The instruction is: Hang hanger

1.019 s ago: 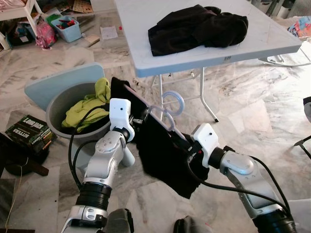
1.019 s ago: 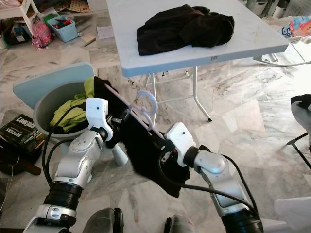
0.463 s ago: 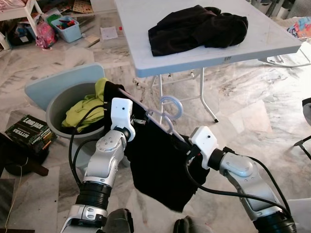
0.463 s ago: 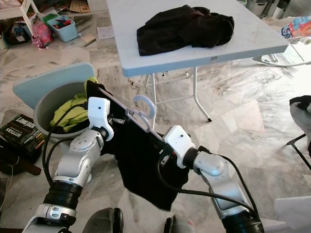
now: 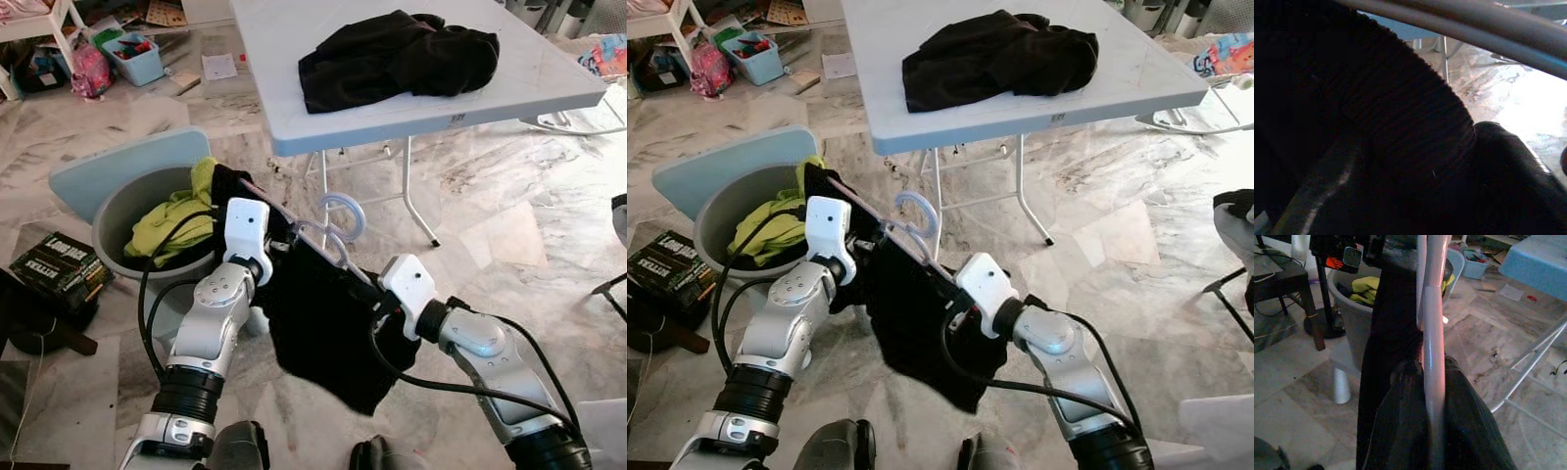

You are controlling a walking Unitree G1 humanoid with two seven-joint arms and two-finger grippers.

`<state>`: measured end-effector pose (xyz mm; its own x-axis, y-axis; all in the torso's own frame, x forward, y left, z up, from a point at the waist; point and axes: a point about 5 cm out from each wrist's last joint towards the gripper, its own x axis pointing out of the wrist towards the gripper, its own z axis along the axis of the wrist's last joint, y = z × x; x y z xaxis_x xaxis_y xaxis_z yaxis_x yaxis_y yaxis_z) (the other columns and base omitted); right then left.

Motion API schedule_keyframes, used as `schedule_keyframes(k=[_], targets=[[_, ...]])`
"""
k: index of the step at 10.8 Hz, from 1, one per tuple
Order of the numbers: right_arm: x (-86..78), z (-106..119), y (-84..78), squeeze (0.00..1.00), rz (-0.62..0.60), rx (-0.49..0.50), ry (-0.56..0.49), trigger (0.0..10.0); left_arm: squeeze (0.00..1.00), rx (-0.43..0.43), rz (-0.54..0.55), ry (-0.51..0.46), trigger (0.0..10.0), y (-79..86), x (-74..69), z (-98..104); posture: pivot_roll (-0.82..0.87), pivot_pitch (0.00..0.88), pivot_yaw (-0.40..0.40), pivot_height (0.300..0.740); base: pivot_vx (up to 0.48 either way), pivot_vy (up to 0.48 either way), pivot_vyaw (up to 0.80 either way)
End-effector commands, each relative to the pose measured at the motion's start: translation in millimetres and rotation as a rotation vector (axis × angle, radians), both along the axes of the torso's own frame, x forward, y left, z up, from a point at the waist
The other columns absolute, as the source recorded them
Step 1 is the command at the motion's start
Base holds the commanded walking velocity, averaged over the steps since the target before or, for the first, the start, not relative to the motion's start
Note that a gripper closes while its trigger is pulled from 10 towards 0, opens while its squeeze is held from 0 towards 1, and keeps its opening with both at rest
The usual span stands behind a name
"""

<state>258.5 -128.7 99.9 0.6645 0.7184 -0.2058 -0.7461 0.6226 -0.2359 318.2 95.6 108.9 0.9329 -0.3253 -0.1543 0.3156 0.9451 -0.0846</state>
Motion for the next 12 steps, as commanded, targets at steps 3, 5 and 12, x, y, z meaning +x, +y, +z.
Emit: schedule_keyframes(k=[3,5,12], targets=[[5.7,6,-0.3,0.0,-0.019,-0.007,-0.059,10.0,0.0,0.046,0.01,-0.025,0.0,3.9,1.4,1,-0.07,0.079,-0.004,0.74,0.0,0.0,0.0],[11.1,8,-3.8,0.0,-0.063,-0.006,-0.074,10.0,0.0,0.054,0.035,-0.024,0.0,9.3,1.2,-1,-0.07,0.079,-0.004,0.74,0.0,0.0,0.0],[20.8,1,-32.7,0.0,-0.214,-0.075,-0.092,10.0,0.0,0.08,0.213,-0.128,0.0,39.9,11.8,15,-0.07,0.079,-0.003,0.74,0.0,0.0,0.0]])
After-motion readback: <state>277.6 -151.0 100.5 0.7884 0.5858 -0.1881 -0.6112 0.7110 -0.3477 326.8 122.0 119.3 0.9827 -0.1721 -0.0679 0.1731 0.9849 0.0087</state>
